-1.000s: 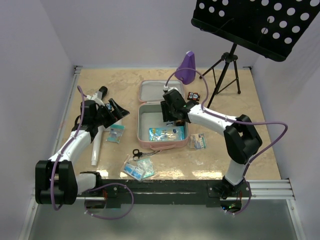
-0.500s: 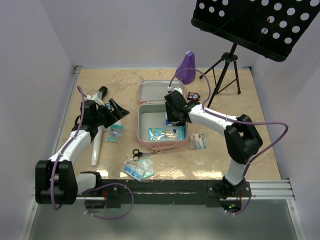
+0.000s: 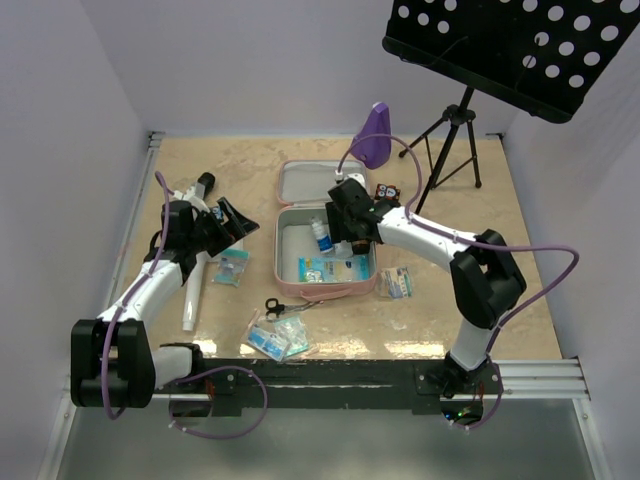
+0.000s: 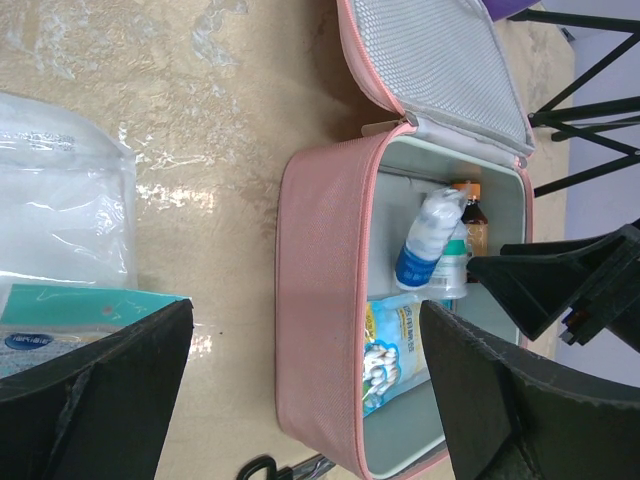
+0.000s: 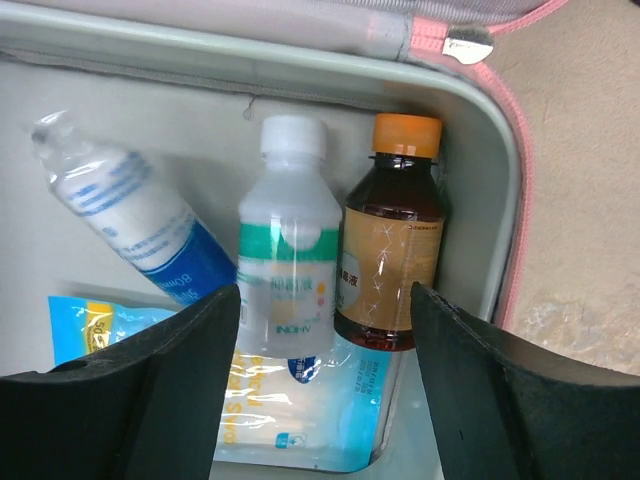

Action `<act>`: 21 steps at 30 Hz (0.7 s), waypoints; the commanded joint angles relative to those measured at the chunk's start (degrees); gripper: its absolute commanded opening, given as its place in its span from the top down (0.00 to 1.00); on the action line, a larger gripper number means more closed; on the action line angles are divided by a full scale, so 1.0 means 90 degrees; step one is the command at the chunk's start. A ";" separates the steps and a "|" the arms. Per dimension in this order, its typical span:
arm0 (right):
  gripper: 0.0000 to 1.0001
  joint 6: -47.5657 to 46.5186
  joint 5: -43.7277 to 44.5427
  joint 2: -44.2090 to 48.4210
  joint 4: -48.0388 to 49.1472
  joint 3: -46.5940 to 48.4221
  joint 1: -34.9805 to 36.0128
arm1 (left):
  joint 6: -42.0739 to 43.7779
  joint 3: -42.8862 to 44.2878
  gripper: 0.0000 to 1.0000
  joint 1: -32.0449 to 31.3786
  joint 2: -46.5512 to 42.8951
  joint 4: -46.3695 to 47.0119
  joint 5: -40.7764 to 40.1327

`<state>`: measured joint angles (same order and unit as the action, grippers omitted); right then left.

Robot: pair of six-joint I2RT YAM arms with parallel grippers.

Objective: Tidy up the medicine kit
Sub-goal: Adjust the pill bottle in the medicine box.

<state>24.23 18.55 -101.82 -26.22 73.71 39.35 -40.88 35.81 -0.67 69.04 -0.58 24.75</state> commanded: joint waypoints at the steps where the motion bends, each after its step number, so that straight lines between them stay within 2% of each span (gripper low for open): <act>1: 0.34 -0.0045 -0.0116 0.0600 -0.0085 0.0510 0.0022 | 0.0060 -0.0034 0.00 0.0006 0.0015 0.0172 -0.0006; 7: 0.59 -0.0153 -0.0595 0.0620 -0.0173 0.0570 0.0120 | 0.0060 -0.0034 0.00 -0.0004 0.0025 0.0182 0.0013; 14: 0.85 -0.0407 -0.0957 0.0913 -0.0251 -0.0133 0.0149 | 0.0099 -0.0034 0.00 -0.0004 0.0015 0.0133 -0.0006; 16: 0.97 -0.0446 -0.1025 0.0991 -0.0251 -0.0347 0.0168 | 0.0099 -0.0043 0.00 -0.0004 0.0025 0.0152 0.0003; 17: 1.00 -0.0456 -0.1064 0.1001 -0.0241 -0.0455 0.0178 | 0.0090 -0.0044 0.00 0.0006 0.0025 0.0152 0.0004; 21: 1.00 -0.0485 -0.1084 0.0933 -0.0076 -0.0797 0.0178 | 0.0070 -0.0053 0.00 -0.0014 0.0035 0.0172 0.0004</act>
<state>21.15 10.00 -94.76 -27.92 68.75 40.64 -40.88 35.75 -0.67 69.32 -0.56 24.75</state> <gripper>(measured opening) 0.007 0.997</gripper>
